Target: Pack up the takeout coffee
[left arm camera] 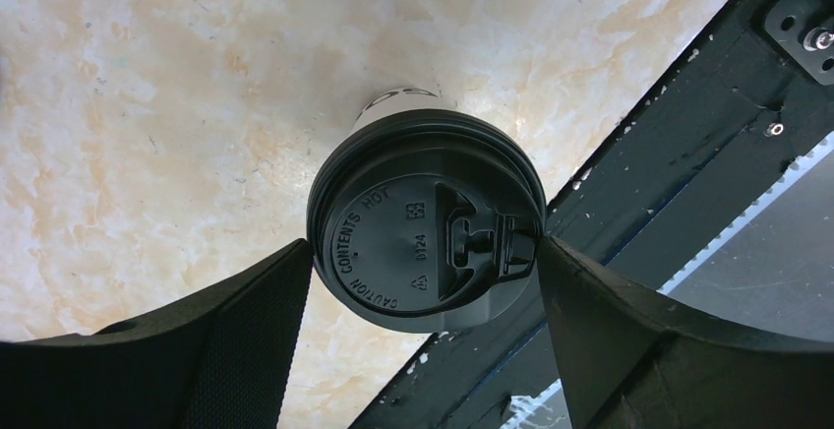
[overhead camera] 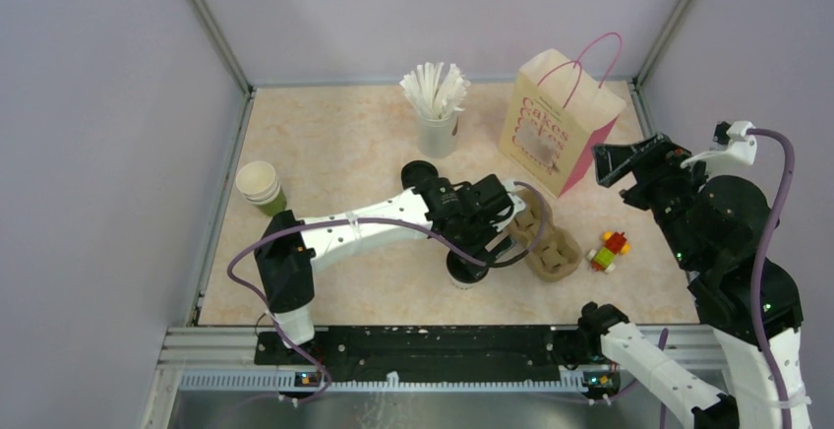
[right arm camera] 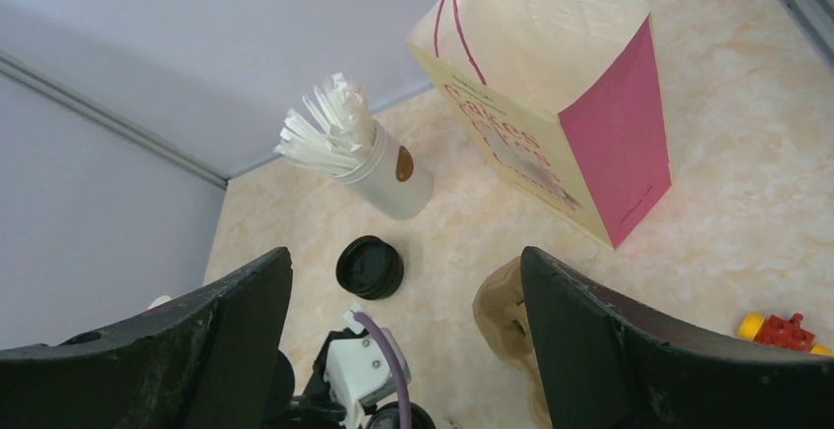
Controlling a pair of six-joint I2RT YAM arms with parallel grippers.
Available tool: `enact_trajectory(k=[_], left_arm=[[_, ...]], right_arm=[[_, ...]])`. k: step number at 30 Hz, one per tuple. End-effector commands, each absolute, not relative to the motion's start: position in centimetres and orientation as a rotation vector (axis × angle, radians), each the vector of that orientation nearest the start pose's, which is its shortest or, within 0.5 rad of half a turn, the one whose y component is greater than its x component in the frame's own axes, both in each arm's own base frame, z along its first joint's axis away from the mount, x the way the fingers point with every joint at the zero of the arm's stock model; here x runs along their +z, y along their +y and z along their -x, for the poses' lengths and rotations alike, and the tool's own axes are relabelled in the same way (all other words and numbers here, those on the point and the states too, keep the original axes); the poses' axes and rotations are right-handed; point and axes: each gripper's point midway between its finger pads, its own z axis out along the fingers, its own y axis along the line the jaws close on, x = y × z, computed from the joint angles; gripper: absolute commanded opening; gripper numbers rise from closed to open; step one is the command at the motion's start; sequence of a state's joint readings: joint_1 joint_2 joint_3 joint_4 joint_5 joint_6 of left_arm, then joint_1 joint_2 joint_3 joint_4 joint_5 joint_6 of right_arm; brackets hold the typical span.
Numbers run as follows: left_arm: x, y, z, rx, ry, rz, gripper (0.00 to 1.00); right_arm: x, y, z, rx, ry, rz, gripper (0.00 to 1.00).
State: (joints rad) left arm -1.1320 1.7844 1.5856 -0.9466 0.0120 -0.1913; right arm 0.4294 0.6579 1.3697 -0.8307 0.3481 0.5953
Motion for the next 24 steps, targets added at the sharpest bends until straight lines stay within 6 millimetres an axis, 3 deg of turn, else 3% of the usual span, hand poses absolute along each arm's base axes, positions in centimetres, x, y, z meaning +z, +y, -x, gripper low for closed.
enact_trajectory(k=[1, 5, 11, 24], left_arm=[[13.8, -36.1, -16.4, -0.359, 2.451, -1.266, 0.90], [14.6, -35.7, -16.7, -0.321, 2.451, -1.256, 0.98], [16.2, -36.1, -16.7, -0.352, 2.424, -1.268, 0.99], [14.6, -35.8, -15.8, -0.349, 2.476, -1.282, 0.99]], right_arm=[[42.1, 5.0, -20.3, 0.467, 1.650, -0.396, 0.84], [42.1, 5.6, -20.7, 0.477, 1.659, -0.364, 0.84], [41.8, 6.0, -21.0, 0.467, 1.678, -0.331, 0.84], [42.4, 5.9, -21.1, 0.454, 1.656, -0.306, 0.84]])
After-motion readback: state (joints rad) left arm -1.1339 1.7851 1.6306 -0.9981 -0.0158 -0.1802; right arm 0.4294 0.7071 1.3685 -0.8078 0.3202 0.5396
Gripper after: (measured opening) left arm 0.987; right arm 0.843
